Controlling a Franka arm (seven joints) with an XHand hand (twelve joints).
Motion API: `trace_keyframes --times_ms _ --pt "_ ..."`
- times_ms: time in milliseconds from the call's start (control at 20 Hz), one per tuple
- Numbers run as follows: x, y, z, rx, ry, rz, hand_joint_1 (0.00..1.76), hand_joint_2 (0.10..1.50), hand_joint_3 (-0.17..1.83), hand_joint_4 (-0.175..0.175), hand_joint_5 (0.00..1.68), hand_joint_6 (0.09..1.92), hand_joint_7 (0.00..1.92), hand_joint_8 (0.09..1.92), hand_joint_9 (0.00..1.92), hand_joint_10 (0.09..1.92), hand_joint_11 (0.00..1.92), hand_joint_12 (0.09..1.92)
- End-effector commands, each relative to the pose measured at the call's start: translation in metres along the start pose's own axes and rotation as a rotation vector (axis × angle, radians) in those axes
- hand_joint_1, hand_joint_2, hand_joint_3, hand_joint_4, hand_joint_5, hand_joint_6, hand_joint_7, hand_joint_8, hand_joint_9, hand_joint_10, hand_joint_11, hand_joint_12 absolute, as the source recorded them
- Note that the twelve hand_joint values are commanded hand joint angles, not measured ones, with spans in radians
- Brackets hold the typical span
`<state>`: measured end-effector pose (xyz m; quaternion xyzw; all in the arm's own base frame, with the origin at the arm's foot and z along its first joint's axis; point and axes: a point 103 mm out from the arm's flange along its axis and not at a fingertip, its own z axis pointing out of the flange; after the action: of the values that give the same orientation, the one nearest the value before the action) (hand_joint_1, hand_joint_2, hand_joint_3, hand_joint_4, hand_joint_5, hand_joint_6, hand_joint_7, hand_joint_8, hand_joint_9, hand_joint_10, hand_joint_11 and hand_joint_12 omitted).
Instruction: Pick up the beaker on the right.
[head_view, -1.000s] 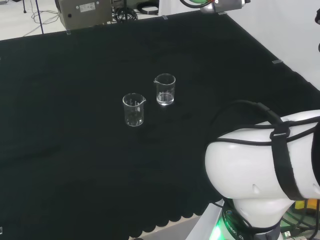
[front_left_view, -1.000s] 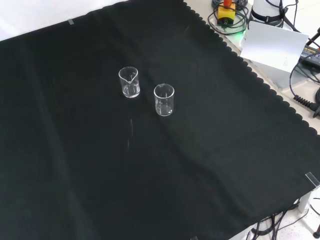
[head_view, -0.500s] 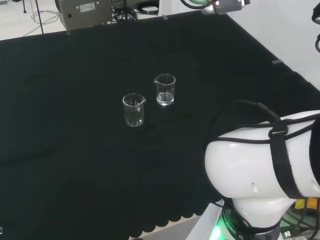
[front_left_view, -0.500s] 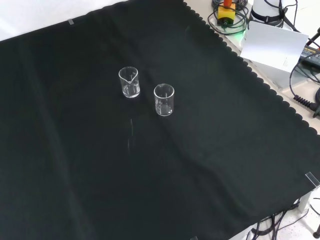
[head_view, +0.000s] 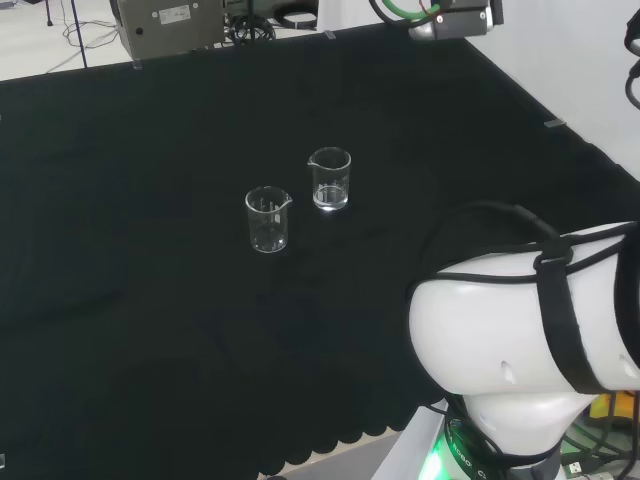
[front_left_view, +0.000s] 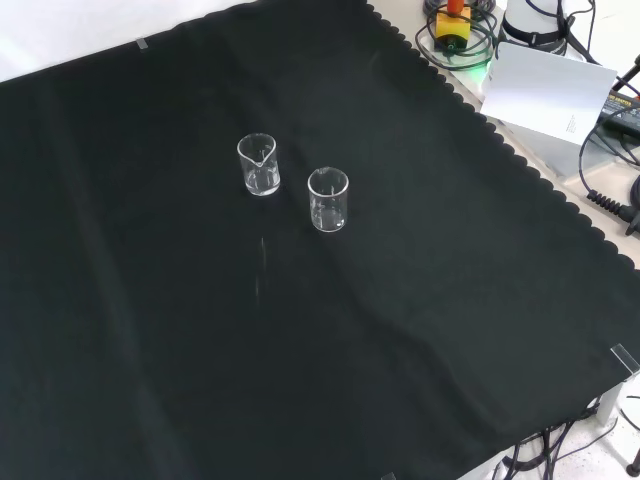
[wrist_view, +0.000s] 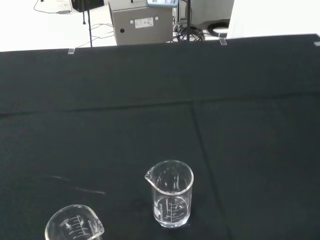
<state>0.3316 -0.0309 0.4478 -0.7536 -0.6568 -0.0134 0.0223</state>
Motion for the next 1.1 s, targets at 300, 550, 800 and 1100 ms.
trace_keyframes --times_ms 300,550,800,1100 --pt "-0.045 0.070 0.085 0.015 0.082 -0.012 0.27 1.20 0.23 -0.007 0.27 0.09 0.08 0.52 0.22 0.70 0.00 1.31" --pt "-0.050 0.091 0.123 0.062 0.112 -0.014 0.36 1.12 0.21 -0.008 0.28 0.09 0.09 0.54 0.24 0.71 0.00 1.31" --pt "-0.049 0.110 0.157 0.101 0.155 -0.037 0.43 1.05 0.20 -0.009 0.28 0.09 0.09 0.55 0.25 0.71 0.00 1.32" --pt "-0.047 0.123 0.199 0.166 0.193 -0.055 0.55 0.96 0.18 -0.012 0.28 0.09 0.11 0.58 0.26 0.71 0.00 1.31"
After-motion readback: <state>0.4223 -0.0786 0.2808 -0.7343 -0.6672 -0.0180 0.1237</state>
